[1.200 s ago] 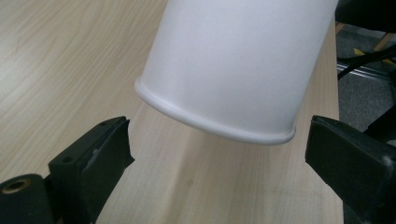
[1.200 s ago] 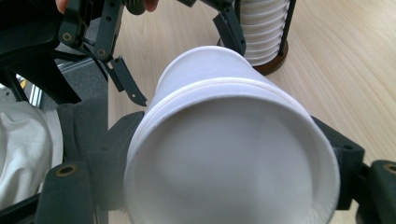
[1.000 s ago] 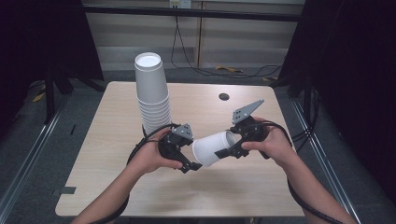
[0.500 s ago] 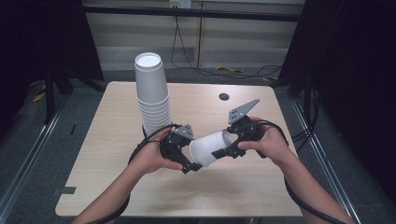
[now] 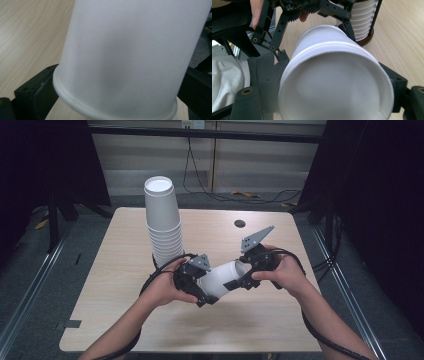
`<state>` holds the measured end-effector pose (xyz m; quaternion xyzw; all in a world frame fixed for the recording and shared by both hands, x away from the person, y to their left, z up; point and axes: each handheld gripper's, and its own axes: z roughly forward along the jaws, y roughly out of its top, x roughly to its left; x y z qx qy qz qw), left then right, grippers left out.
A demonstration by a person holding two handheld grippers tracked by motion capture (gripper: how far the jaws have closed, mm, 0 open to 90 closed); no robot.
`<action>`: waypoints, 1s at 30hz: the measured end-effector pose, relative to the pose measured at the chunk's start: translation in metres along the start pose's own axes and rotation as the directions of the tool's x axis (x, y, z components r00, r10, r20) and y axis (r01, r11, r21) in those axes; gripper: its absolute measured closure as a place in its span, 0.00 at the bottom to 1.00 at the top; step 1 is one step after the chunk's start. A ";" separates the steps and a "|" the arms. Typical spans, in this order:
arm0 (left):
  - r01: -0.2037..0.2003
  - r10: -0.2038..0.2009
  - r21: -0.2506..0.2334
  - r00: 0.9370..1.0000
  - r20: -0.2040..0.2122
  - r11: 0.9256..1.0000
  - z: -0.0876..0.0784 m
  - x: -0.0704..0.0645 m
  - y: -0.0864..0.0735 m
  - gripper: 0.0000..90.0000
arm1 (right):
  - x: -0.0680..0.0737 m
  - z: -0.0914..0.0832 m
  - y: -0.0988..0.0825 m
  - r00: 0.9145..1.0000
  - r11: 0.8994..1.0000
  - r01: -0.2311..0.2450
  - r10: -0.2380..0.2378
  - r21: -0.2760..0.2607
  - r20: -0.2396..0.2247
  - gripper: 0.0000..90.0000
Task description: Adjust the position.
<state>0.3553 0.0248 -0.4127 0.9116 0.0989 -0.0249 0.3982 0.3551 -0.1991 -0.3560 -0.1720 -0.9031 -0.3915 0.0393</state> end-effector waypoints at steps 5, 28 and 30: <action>-0.014 0.014 -0.003 1.000 0.005 1.000 0.003 0.000 0.000 0.00 | 0.001 0.001 0.000 1.000 1.000 0.002 -0.002 -0.001 -0.004 0.25; -0.016 0.016 0.030 1.000 0.022 0.999 0.007 -0.002 0.001 0.10 | 0.002 0.001 0.001 0.999 0.999 0.023 -0.024 -0.031 -0.030 0.24; -0.016 0.015 0.045 1.000 0.024 0.999 0.006 -0.002 0.001 0.11 | 0.003 0.002 0.001 0.999 0.999 0.024 -0.025 -0.033 -0.030 0.24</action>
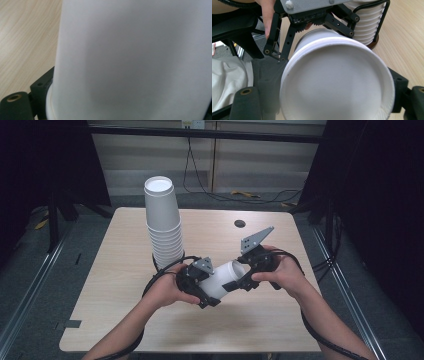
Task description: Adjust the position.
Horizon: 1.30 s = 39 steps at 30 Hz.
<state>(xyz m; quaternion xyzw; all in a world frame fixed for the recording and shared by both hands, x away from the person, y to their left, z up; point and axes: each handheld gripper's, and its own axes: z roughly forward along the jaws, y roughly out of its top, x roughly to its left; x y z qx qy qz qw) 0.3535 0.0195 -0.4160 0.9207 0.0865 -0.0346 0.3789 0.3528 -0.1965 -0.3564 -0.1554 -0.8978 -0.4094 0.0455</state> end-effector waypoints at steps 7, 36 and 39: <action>0.020 -0.020 0.033 1.000 0.009 0.999 -0.001 0.000 0.000 0.12 | 0.002 0.002 0.000 1.000 0.999 0.013 -0.014 0.047 0.015 0.23; 0.030 -0.028 0.153 0.999 -0.015 0.988 -0.006 -0.004 0.004 0.15 | 0.009 0.008 0.007 0.988 0.926 0.099 -0.135 0.365 0.075 0.17; 0.014 -0.012 0.176 1.000 -0.016 0.984 -0.006 -0.004 0.006 0.15 | 0.009 0.008 0.008 0.986 0.915 0.110 -0.151 0.388 0.076 0.17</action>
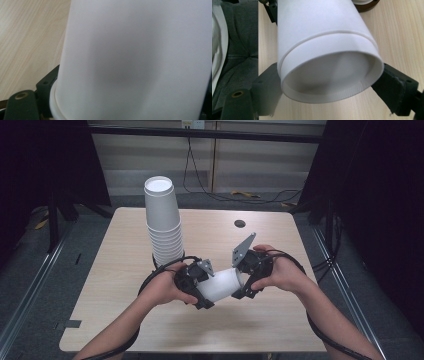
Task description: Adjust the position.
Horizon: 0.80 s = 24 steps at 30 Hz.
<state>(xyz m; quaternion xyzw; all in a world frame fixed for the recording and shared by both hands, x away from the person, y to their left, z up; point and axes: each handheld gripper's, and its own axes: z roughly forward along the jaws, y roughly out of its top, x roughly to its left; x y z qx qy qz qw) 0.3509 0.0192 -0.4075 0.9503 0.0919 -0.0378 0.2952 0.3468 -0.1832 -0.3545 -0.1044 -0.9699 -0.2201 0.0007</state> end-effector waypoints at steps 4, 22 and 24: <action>-0.009 0.010 0.022 1.000 -0.004 1.000 -0.001 0.000 0.002 0.15 | 0.001 -0.001 0.001 1.000 1.000 0.005 -0.005 0.018 0.003 0.17; -0.031 0.032 0.085 0.999 -0.012 0.996 0.002 -0.001 0.007 0.15 | 0.004 0.002 0.009 0.998 0.992 0.055 -0.056 0.110 0.008 0.17; -0.028 0.029 0.091 1.000 -0.012 0.995 0.002 -0.002 0.007 0.15 | 0.004 0.002 0.010 0.998 0.992 0.060 -0.061 0.111 0.007 0.17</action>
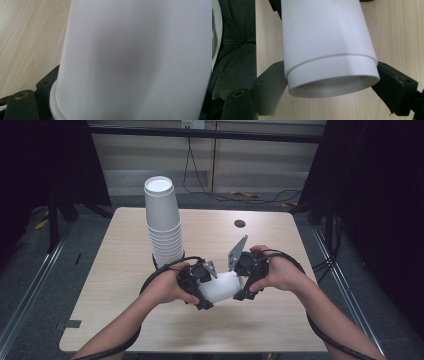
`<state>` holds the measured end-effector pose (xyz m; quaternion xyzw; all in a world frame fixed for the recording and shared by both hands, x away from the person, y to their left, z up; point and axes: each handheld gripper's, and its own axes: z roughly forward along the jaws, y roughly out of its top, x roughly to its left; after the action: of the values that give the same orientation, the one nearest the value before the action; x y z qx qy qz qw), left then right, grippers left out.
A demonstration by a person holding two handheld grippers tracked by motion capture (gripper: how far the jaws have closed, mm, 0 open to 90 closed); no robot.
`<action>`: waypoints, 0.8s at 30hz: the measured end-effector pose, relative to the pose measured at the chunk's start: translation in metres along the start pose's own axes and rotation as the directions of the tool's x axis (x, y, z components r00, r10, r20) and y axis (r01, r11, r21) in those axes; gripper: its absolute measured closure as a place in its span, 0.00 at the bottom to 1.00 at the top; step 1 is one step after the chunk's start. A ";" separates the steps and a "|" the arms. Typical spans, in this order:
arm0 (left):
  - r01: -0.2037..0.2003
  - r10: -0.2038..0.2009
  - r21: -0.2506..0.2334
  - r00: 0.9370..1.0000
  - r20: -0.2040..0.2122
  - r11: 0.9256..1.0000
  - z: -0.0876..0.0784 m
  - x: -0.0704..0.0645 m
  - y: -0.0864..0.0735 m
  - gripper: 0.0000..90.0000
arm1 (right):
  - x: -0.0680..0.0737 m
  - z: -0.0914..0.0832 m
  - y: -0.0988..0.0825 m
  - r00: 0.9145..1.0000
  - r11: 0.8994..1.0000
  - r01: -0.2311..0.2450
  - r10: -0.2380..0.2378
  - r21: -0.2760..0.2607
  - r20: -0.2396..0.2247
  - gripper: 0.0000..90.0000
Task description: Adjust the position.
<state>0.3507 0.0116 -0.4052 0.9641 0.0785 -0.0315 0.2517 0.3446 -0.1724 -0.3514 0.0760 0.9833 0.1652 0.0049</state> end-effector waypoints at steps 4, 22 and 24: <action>-0.002 0.002 0.009 1.000 -0.001 1.000 0.001 0.000 0.001 0.15 | 0.000 0.000 0.002 1.000 1.000 0.000 0.000 0.010 0.001 0.17; -0.025 0.025 0.008 1.000 -0.012 1.000 0.000 -0.001 0.002 0.15 | 0.000 0.011 0.006 0.999 1.000 0.021 -0.021 0.014 -0.028 0.28; -0.024 0.024 0.011 1.000 -0.015 1.000 -0.001 -0.001 0.002 0.15 | 0.000 0.013 0.005 0.999 1.000 0.016 -0.016 0.015 -0.033 0.28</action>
<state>0.3500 0.0099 -0.4030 0.9666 0.0687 -0.0215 0.2460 0.3456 -0.1639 -0.3622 0.0655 0.9851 0.1590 -0.0105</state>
